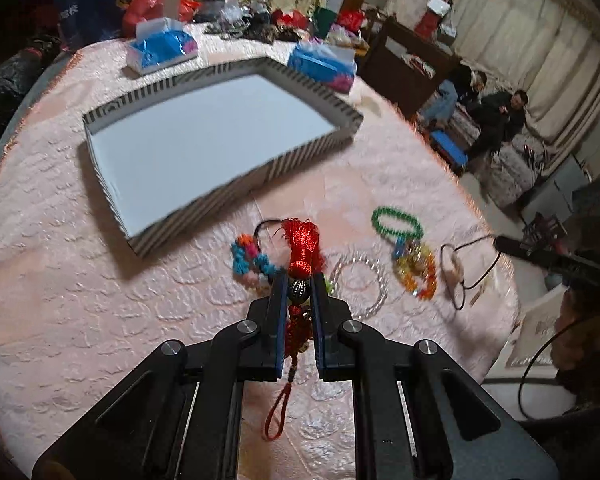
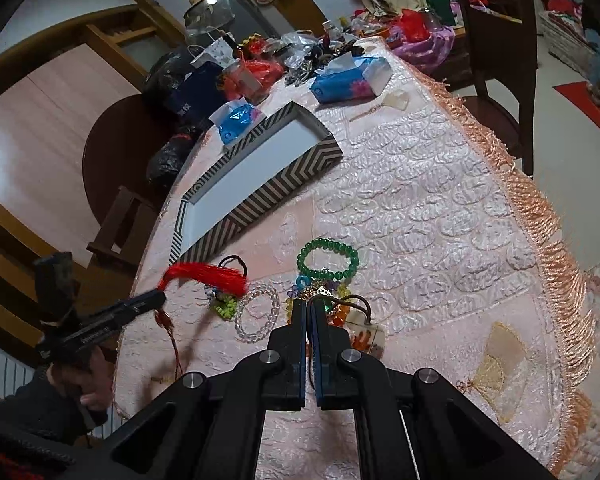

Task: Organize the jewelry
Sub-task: 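Carry the tassel and black cord bracelet over the striped tray with both tools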

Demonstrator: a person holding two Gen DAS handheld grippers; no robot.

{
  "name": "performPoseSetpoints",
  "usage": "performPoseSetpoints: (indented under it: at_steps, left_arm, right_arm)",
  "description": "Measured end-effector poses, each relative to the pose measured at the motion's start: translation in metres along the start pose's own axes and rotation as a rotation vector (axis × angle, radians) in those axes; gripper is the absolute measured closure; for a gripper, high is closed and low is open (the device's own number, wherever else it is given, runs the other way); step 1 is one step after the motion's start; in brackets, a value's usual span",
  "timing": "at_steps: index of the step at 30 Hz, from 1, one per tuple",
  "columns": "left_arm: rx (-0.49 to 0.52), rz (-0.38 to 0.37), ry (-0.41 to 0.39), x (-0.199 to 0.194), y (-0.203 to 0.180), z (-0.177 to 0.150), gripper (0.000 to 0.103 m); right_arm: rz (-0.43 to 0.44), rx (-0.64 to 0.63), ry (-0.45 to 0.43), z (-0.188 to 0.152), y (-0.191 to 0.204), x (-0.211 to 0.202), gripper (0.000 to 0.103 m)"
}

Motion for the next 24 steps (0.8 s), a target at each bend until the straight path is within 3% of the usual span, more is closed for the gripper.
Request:
performPoseSetpoints:
  at_steps: [14, 24]
  left_arm:
    - [-0.021, -0.013, -0.052, -0.020, -0.003, 0.016, 0.093]
    - [-0.015, -0.019, -0.088, -0.032, -0.006, 0.034, 0.093]
  right_arm:
    - [0.017, -0.042, -0.046, 0.020, 0.016, -0.021, 0.101]
    - [-0.021, -0.079, -0.035, 0.034, 0.017, -0.017, 0.101]
Point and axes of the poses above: each gripper's, at about its wrist camera, not at the fingertips, and x roughly the way its jaws point, y to its left, z to its top, the point moved 8 cm from there along x, roughly the way its jaws point, and after that the axes turned 3 degrees about z, right-handed, at the moved point
